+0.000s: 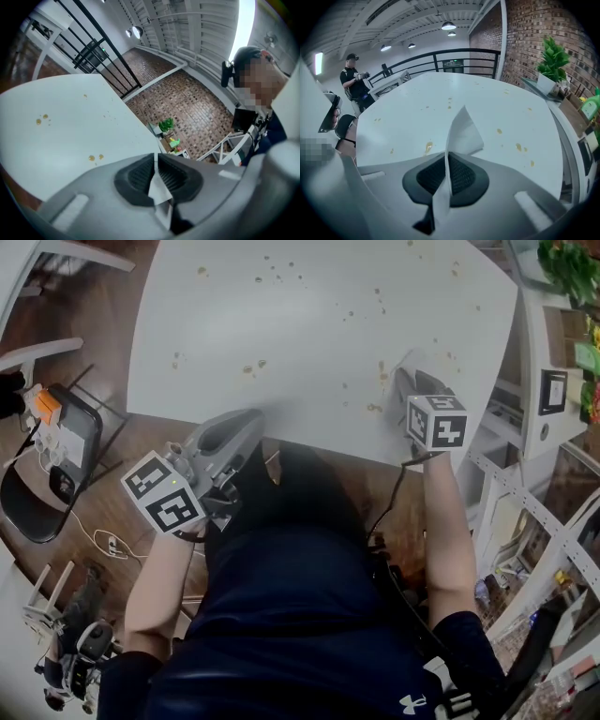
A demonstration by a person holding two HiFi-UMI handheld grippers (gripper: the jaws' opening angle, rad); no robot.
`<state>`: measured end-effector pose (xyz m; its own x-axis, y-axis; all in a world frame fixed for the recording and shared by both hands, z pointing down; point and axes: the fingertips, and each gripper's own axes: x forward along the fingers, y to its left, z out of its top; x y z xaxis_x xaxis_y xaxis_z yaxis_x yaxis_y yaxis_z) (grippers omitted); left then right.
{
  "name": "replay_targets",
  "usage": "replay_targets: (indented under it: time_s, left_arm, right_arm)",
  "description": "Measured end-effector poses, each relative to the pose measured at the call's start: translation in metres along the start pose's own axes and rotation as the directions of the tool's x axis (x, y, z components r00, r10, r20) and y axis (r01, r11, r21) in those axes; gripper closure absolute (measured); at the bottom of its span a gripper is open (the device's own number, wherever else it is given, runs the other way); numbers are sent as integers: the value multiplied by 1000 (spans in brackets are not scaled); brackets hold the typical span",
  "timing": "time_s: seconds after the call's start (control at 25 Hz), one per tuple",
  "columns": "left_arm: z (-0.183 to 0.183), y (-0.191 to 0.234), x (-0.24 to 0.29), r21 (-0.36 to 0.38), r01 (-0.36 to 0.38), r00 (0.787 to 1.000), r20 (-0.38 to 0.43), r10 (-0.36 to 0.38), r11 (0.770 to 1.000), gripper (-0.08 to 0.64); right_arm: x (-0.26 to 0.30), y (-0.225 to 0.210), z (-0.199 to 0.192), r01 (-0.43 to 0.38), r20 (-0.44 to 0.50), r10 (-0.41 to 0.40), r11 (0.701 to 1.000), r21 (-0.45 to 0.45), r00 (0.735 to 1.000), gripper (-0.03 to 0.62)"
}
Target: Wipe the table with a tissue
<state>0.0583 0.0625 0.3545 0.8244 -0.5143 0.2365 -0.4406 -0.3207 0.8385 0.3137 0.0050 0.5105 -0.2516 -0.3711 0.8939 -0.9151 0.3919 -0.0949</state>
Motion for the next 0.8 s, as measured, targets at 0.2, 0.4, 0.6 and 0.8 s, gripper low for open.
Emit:
replay_targets:
  time_s: [0.2, 0.4, 0.6, 0.8]
  left_arm:
    - [3, 5, -6, -11, -9, 1000, 18, 9, 1000, 537]
    - [6, 7, -9, -13, -14, 999, 29, 15, 1000, 538]
    - [5, 7, -10, -14, -12, 1000, 26, 12, 1000, 539]
    - [6, 7, -10, -15, -5, 1000, 16, 5, 1000, 539]
  right_arm:
    - [6, 10, 8, -30, -15, 30, 999, -29, 999, 581]
    - [9, 16, 13, -51, -21, 51, 998, -41, 999, 581]
    - [12, 27, 17, -82, -19, 81, 996, -42, 996, 581]
    - [13, 40, 16, -110, -31, 109, 992, -54, 994, 581]
